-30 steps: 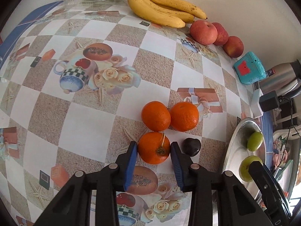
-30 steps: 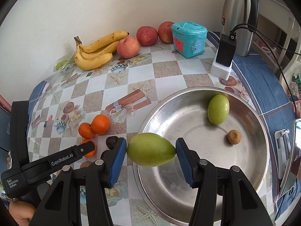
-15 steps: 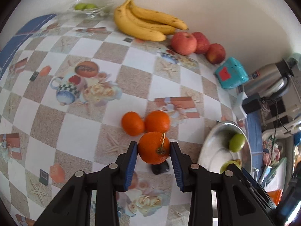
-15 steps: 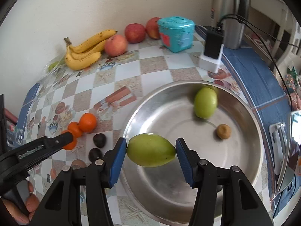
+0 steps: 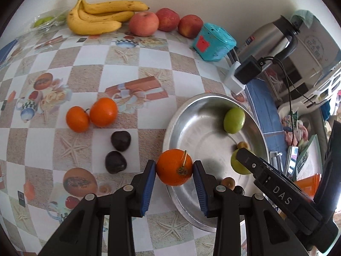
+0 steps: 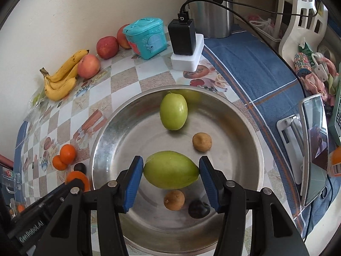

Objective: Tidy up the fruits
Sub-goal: 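Carry the mango over the steel bowl with the right tool while the left tool grasps an orange tomato, then open the right tool to drop the mango while the left tool drops the tomato into the bowl, then move both open tools back to the fruit pile, then grasp an orange with the left tool while the right tool approaches the dark plums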

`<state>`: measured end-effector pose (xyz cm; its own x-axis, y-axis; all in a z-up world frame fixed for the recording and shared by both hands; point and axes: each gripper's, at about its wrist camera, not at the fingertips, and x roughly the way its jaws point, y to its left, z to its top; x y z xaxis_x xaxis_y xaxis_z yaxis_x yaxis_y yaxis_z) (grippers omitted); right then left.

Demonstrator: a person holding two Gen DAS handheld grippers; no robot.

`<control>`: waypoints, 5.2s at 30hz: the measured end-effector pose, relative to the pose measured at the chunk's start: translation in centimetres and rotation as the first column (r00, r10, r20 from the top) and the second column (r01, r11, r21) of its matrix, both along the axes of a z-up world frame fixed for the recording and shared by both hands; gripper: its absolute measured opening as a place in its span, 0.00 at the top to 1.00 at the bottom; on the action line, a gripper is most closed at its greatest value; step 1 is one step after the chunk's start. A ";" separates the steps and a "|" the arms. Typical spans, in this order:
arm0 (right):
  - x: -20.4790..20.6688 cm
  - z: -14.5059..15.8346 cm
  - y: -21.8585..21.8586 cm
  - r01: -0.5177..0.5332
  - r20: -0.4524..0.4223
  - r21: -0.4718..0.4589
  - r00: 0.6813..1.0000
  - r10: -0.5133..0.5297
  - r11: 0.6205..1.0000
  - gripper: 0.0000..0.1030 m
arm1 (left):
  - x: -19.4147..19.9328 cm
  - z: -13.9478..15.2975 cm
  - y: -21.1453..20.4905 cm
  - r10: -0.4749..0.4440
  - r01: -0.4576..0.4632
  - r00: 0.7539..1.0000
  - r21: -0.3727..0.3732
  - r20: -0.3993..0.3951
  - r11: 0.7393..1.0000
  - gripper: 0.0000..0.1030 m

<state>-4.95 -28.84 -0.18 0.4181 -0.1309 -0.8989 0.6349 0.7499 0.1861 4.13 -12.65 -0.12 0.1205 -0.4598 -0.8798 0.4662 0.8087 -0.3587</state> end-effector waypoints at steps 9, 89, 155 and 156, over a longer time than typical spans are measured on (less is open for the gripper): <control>0.3 -0.8 0.2 -0.009 -0.024 0.014 1.000 0.009 1.000 0.45 | -0.8 -0.4 -0.9 -0.039 0.039 0.999 -0.008 -0.009 0.999 0.63; 2.2 1.9 6.0 -0.176 -0.024 -0.122 0.984 0.174 0.977 0.23 | 5.9 0.5 11.6 0.429 -0.438 0.899 0.164 0.088 0.884 0.00; 8.8 -1.9 7.0 -0.227 -0.073 -0.094 0.973 0.220 0.969 0.06 | 10.7 -3.1 9.0 0.358 -0.363 0.932 0.160 0.061 0.918 0.00; 8.7 -2.0 6.9 -0.222 -0.074 -0.091 0.974 0.216 0.971 0.06 | 10.6 -3.2 9.0 0.360 -0.363 0.932 0.157 0.051 0.918 0.00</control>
<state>3.77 -21.92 -2.13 0.3888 -0.1313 -0.9119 0.4615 0.8844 0.0695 14.76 -3.67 -3.35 0.2706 -0.2344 -0.9337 0.1369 0.9694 -0.2036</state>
